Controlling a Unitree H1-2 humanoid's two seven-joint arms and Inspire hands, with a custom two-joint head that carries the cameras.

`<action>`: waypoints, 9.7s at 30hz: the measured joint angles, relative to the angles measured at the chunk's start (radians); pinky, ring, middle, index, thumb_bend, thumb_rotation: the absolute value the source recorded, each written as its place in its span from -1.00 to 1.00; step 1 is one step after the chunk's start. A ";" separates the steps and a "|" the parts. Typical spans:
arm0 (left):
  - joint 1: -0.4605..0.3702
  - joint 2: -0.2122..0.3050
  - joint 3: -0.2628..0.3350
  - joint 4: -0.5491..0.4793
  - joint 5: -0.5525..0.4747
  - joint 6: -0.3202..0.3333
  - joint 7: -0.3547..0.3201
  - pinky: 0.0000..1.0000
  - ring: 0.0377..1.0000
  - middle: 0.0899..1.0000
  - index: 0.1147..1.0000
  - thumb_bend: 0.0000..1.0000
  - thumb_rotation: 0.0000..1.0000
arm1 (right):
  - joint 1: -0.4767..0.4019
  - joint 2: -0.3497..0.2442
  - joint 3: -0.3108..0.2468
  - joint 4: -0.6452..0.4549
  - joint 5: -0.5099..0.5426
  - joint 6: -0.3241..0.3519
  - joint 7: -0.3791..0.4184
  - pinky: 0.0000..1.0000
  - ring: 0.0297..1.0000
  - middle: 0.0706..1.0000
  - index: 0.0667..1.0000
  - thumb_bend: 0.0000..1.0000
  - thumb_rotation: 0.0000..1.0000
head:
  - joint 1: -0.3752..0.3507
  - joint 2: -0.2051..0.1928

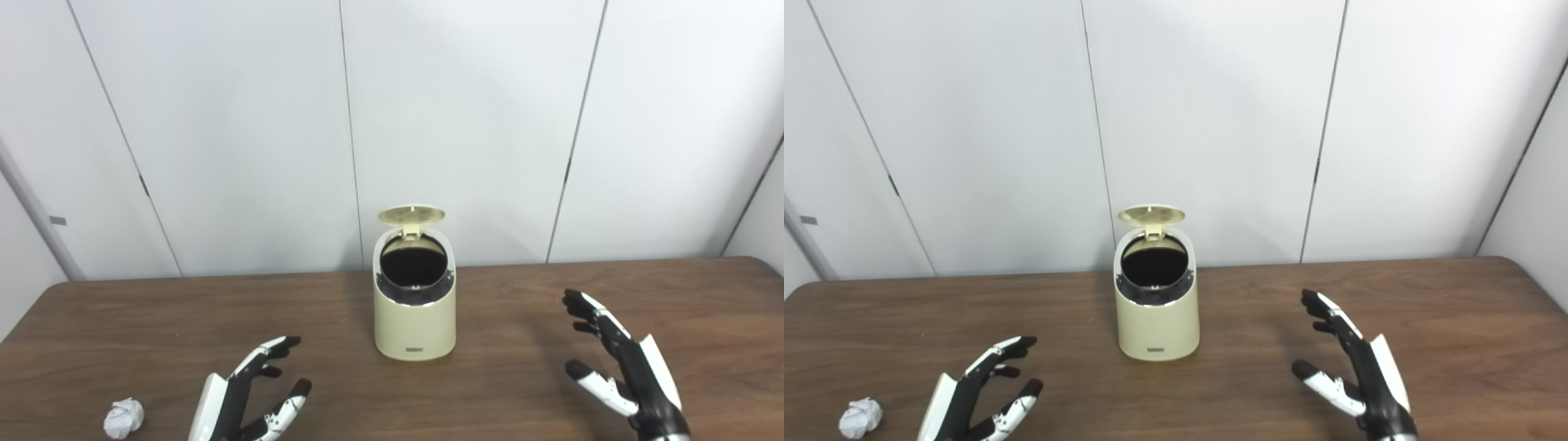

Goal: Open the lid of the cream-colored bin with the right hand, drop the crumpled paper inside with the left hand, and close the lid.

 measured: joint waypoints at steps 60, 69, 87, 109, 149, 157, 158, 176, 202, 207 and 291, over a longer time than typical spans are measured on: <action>0.253 0.069 0.356 -0.572 0.320 0.512 -0.159 0.19 0.40 0.39 0.29 1.00 -0.69 | 0.012 -0.087 -0.020 0.056 0.081 -0.092 -0.030 0.48 0.67 0.67 0.67 0.57 0.64 | 0.390 0.080; 0.260 0.057 0.310 -0.430 0.343 0.474 -0.054 0.19 0.43 0.42 0.33 1.00 -0.45 | 0.056 -0.122 -0.046 0.029 0.124 -0.051 0.025 0.27 0.60 0.63 0.62 0.65 0.62 | 0.491 0.100; 0.182 0.037 0.266 -0.314 0.423 0.512 0.088 0.13 0.40 0.47 0.39 1.00 -0.47 | 0.033 -0.132 -0.073 0.074 0.146 -0.041 0.032 0.09 0.46 0.52 0.48 0.89 0.65 | 0.611 0.086; 0.126 0.078 0.277 -0.254 0.445 0.618 0.099 0.13 0.38 0.48 0.37 1.00 -0.57 | 0.025 -0.133 -0.073 0.090 0.158 -0.040 0.035 0.01 0.41 0.47 0.44 0.97 0.69 | 0.601 0.069; 0.050 0.120 0.201 -0.211 0.282 0.799 -0.057 0.28 0.47 0.53 0.49 0.97 -0.54 | 0.041 -0.121 -0.072 0.047 0.146 -0.007 0.034 -0.10 0.32 0.40 0.38 1.00 0.74 | 0.565 0.064; -0.020 0.131 0.218 -0.165 0.306 0.808 -0.141 0.36 0.54 0.61 0.55 0.91 -0.61 | 0.048 -0.116 -0.071 0.034 0.137 -0.007 0.032 -0.08 0.33 0.42 0.40 1.00 0.76 | 0.557 0.061; -0.026 0.138 0.215 -0.154 0.306 0.808 -0.146 0.36 0.54 0.60 0.55 0.92 -0.60 | 0.049 -0.115 -0.071 0.028 0.136 -0.007 0.032 -0.09 0.33 0.43 0.40 1.00 0.76 | 0.557 0.061; -0.074 0.136 0.187 -0.163 0.400 0.811 -0.322 0.33 0.51 0.56 0.49 0.92 -0.69 | 0.057 -0.101 -0.071 0.000 0.114 0.002 0.026 -0.01 0.41 0.48 0.44 1.00 0.79 | 0.546 0.064; -0.018 0.176 0.175 -0.185 0.324 0.790 -0.266 0.28 0.45 0.49 0.45 0.92 -0.95 | 0.056 -0.099 -0.073 0.018 0.135 0.005 0.033 0.06 0.49 0.55 0.50 1.00 0.74 | 0.558 0.064; -0.007 0.191 0.176 -0.186 0.318 0.789 -0.259 0.24 0.41 0.45 0.43 0.96 -0.99 | 0.051 -0.099 -0.073 0.026 0.141 0.004 0.034 0.07 0.51 0.56 0.50 1.00 0.74 | 0.558 0.063; -0.109 0.229 0.039 -0.405 0.220 0.654 -0.192 -0.34 -0.16 -0.12 -0.18 0.01 -1.00 | 0.033 -0.046 -0.044 0.006 0.049 0.002 -0.004 0.58 0.76 0.77 0.75 0.44 0.67 | 0.382 0.008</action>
